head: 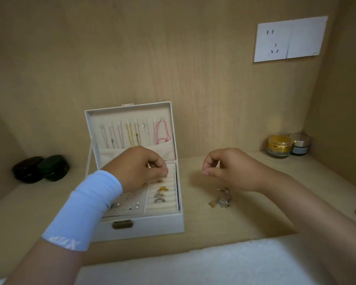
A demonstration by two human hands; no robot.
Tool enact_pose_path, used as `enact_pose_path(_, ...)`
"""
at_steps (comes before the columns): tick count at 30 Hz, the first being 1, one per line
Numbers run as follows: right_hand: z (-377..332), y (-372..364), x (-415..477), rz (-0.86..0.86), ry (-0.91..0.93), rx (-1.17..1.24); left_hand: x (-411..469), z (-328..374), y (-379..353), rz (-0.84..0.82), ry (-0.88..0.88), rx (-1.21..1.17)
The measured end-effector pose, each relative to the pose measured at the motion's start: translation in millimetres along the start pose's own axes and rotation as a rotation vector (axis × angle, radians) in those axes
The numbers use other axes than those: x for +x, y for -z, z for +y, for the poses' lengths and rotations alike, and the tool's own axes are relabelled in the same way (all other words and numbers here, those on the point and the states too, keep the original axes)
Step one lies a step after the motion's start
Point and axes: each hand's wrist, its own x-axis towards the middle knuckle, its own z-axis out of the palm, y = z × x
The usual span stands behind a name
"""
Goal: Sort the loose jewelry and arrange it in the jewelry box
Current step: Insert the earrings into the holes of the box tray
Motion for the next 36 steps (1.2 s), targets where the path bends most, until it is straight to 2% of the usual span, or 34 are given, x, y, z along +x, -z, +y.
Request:
enact_pose_path(4,-49.4,-8.8,21.9,-0.029,0.118,0.025,-28.1,-36.4,10.2,0.042,0.09,-0.014)
enact_pose_path(8,-86.8,-26.4,47.6,-0.127,0.174,0.033,-35.4,-58.8,4.6,0.016,0.12,0.036)
enact_pose_path(14,-111.2,-49.6,76.3,-0.162,0.131,0.081,-38.3,-75.4,6.8,0.013,0.068,-0.041)
enact_pose_path(21,-116.8,-73.2,81.7,-0.148,0.116,0.226,-43.8,-90.9,15.0,0.064,0.027,-0.268)
enact_pose_path(26,-127.6,-80.7,79.1,-0.006,0.042,0.492,-49.0,-99.4,17.8,0.173,0.031,-0.447)
enact_pose_path(29,-137.0,-87.5,78.5,0.068,0.018,0.532,-50.7,-102.7,21.6,0.218,0.056,-0.521)
enact_pose_path(36,-150.9,-103.2,76.0,0.102,-0.062,0.632,-59.6,-114.9,23.3,0.284,0.008,-0.553)
